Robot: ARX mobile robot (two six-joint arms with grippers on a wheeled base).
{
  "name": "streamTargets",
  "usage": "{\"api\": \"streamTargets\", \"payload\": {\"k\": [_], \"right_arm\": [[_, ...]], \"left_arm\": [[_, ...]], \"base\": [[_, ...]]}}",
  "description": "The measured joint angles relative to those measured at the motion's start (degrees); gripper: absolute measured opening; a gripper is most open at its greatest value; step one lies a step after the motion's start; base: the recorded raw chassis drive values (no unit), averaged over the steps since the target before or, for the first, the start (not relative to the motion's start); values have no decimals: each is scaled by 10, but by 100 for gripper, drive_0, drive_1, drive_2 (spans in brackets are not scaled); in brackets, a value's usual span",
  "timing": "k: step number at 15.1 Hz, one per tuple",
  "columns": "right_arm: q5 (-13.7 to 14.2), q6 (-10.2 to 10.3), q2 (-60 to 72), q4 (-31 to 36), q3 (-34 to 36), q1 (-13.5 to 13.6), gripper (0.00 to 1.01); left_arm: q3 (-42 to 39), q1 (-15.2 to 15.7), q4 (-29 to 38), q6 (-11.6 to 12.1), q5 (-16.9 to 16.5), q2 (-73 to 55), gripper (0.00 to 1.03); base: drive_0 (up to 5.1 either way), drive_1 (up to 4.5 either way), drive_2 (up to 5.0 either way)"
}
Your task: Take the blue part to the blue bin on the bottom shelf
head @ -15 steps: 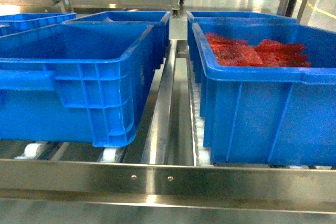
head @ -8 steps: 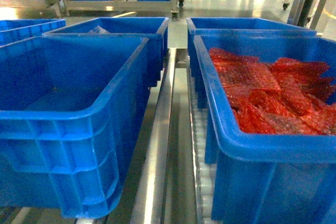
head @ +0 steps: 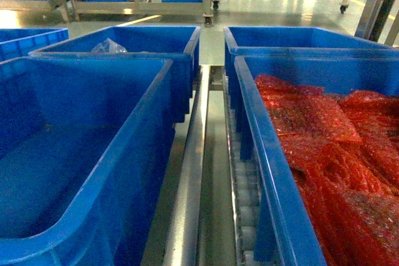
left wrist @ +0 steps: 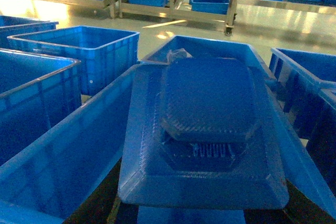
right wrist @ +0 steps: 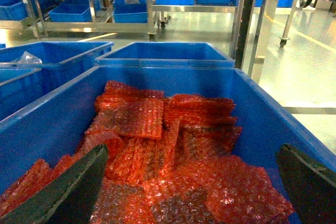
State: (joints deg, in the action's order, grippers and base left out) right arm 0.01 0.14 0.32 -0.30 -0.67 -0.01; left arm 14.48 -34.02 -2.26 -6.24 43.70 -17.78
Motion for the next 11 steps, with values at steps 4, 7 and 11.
{"api": "streamTargets", "payload": {"k": [4, 7, 11], "right_arm": [[0, 0, 0, 0, 0, 0, 98], [0, 0, 0, 0, 0, 0, 98], [0, 0, 0, 0, 0, 0, 98]], "left_arm": [[0, 0, 0, 0, 0, 0, 43], [0, 0, 0, 0, 0, 0, 43], [0, 0, 0, 0, 0, 0, 43]], "base": [[0, 0, 0], [0, 0, 0], [0, 0, 0]]}}
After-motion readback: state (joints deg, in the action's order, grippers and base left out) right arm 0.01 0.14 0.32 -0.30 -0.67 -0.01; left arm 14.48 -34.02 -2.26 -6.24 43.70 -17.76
